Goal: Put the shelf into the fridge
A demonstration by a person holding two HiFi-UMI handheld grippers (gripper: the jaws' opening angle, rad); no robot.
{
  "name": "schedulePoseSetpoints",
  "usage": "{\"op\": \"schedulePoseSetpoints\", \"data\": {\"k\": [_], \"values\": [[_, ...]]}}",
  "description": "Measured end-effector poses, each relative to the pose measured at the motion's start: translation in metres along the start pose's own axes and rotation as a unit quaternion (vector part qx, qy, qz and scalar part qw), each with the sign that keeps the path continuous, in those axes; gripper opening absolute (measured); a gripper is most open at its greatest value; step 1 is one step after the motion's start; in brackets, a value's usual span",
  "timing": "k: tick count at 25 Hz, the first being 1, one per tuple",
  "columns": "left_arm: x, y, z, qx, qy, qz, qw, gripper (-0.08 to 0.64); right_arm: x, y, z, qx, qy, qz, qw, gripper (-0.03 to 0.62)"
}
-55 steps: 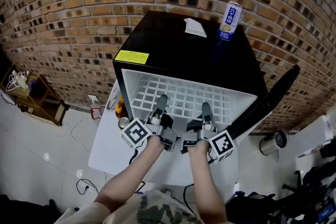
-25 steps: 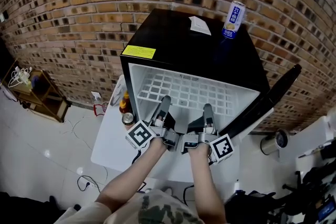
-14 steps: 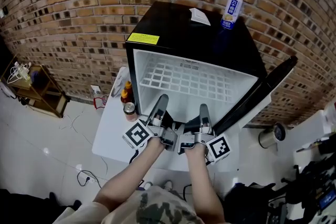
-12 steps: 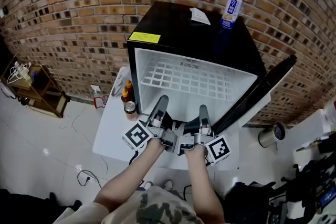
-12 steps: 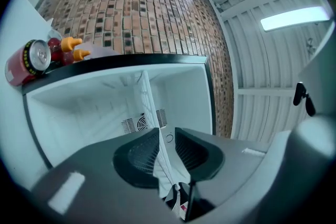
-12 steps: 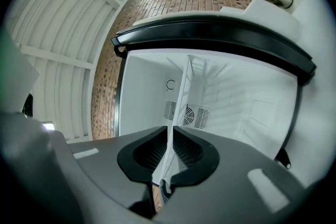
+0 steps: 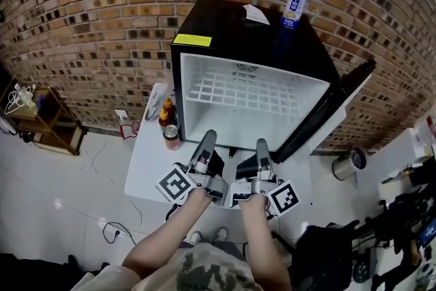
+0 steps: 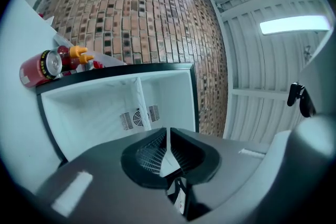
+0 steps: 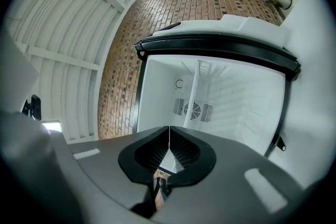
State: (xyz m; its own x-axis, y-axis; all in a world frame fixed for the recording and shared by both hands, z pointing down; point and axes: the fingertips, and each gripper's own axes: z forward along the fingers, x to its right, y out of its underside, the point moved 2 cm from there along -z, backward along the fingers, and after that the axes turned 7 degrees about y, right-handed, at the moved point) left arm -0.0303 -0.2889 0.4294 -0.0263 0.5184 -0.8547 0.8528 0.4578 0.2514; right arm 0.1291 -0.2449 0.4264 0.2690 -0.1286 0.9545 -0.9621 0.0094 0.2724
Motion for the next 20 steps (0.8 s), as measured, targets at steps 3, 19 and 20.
{"op": "schedulePoseSetpoints", "data": {"k": [3,19,20], "values": [[0.008,0.006,-0.01,0.001,0.007,-0.022,0.9997,-0.002,-0.002,0.005,-0.013,-0.001,0.001,-0.001,1.0,0.002],[0.05,0.033,-0.052,0.011,0.016,-0.016,0.9997,-0.002,-0.019,0.008,-0.073,-0.02,-0.03,0.013,0.999,0.0],[0.055,0.037,-0.056,0.011,0.019,-0.009,0.9997,-0.002,-0.019,0.006,-0.08,-0.022,-0.031,0.012,0.999,0.0]]}}
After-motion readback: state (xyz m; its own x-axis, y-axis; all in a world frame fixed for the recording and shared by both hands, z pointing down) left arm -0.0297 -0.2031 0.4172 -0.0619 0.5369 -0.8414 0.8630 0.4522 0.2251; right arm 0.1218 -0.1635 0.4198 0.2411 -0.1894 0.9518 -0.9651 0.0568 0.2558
